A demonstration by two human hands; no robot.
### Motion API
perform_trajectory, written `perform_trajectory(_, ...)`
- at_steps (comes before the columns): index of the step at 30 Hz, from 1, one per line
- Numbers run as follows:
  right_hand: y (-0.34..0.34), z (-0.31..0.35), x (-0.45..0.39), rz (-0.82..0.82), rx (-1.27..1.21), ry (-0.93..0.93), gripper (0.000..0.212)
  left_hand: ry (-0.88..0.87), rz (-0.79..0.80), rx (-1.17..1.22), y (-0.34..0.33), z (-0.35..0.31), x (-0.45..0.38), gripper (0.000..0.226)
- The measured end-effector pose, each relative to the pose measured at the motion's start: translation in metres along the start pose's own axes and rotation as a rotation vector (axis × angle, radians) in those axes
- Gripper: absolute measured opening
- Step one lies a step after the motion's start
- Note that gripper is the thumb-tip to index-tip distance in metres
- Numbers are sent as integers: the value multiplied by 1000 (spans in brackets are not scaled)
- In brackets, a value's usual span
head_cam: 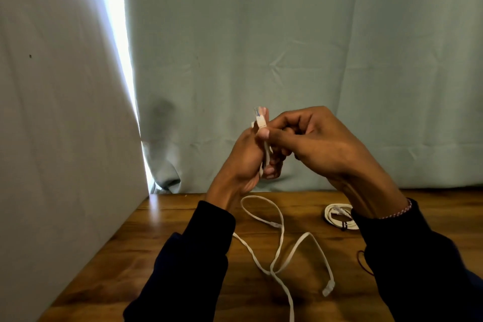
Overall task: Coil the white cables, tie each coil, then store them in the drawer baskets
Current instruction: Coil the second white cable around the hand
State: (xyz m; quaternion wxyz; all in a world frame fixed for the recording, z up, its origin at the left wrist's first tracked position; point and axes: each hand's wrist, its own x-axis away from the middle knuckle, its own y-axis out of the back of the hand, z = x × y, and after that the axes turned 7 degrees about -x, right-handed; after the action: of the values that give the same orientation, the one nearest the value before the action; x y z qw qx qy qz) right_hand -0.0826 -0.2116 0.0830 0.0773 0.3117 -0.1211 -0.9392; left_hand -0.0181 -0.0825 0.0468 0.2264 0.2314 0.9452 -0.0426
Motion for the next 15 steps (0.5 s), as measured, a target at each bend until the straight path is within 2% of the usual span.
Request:
perform_trajectory(2, 1, -5, -3, -53, 7, 2, 13, 5, 43, -21, -4, -1, 1, 69)
perform_trajectory(5, 0, -11, -7, -107, -17, 0, 15, 40, 93, 63, -6, -3, 1, 91)
perform_trajectory(7, -1, -14, -10, -136, -41, -11, 16, 60, 106, 78, -4, -4, 1, 99)
perform_trajectory(15, -1, -22, -16, -200, -94, -14, 18, 146, 177, 15, 3, -7, 2, 76)
